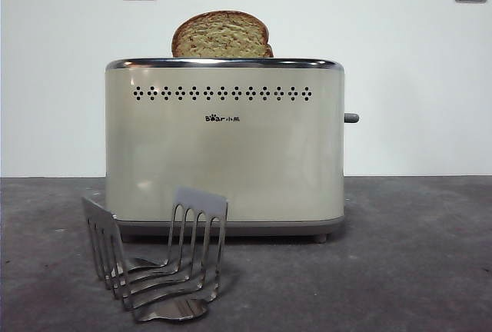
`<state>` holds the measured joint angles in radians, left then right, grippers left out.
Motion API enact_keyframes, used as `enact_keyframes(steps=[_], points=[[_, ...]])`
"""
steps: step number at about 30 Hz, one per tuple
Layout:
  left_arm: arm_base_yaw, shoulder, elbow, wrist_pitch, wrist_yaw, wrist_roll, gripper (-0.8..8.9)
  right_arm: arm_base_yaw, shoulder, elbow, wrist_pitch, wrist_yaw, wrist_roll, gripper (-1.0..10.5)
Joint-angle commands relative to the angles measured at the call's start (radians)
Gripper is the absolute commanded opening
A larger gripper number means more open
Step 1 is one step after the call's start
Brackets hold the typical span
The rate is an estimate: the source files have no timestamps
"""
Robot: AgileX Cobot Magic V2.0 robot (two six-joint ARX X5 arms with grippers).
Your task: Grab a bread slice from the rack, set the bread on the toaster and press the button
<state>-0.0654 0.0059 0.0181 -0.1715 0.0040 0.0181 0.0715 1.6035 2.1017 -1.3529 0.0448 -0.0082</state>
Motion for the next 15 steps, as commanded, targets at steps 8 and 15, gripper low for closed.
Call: enact_keyframes(steps=[8,15], points=[[0.015,-0.002,-0.011,0.006,0.003,-0.011,-0.03,0.000,0.004,-0.001,-0.009,0.001,-0.004,0.0],[0.055,-0.002,-0.011,0.006,0.003,-0.011,-0.03,0.000,0.006,-0.002,-0.009,-0.003,-0.004,0.0]])
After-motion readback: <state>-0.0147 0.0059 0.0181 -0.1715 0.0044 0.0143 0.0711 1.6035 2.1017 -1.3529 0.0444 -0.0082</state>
